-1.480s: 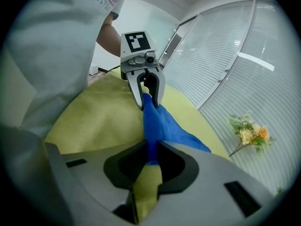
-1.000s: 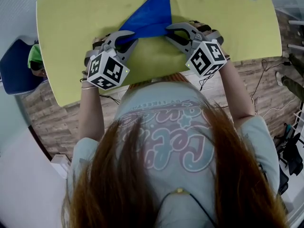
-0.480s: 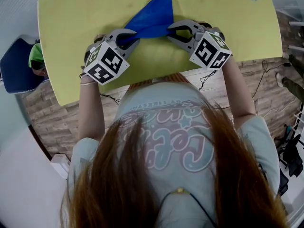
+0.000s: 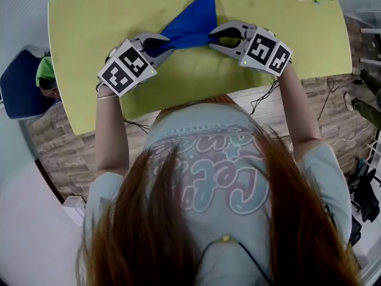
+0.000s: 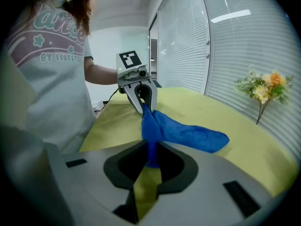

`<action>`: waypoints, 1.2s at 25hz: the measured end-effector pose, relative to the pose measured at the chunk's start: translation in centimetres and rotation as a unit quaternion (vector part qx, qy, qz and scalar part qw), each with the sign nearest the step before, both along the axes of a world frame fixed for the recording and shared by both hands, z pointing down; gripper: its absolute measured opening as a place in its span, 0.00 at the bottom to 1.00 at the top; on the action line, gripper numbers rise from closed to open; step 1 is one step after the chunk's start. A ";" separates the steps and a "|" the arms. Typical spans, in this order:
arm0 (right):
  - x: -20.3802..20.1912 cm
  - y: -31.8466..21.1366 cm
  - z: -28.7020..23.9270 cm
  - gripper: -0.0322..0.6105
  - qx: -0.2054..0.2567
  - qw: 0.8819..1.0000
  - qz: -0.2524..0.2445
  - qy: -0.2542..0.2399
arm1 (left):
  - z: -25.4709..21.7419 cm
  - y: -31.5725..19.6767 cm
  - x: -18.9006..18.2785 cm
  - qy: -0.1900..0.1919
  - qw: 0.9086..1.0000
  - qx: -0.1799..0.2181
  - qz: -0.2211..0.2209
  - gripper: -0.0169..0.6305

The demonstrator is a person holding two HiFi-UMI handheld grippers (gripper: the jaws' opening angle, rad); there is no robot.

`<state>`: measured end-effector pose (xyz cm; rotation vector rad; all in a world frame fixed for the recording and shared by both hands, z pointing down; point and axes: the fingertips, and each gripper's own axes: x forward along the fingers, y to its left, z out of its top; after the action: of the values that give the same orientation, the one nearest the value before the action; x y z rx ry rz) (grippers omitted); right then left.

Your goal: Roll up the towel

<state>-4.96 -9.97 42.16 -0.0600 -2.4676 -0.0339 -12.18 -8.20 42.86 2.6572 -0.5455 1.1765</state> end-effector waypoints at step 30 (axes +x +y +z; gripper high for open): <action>-0.2 -2.3 -0.1 0.29 0.029 0.996 0.044 -0.068 | 0.1 -3.5 -2.1 0.019 0.998 0.033 -0.045 0.38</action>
<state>-5.13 -12.26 42.02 0.0795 -2.6008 -0.0741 -14.24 -11.71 43.01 2.6721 -0.7007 1.1004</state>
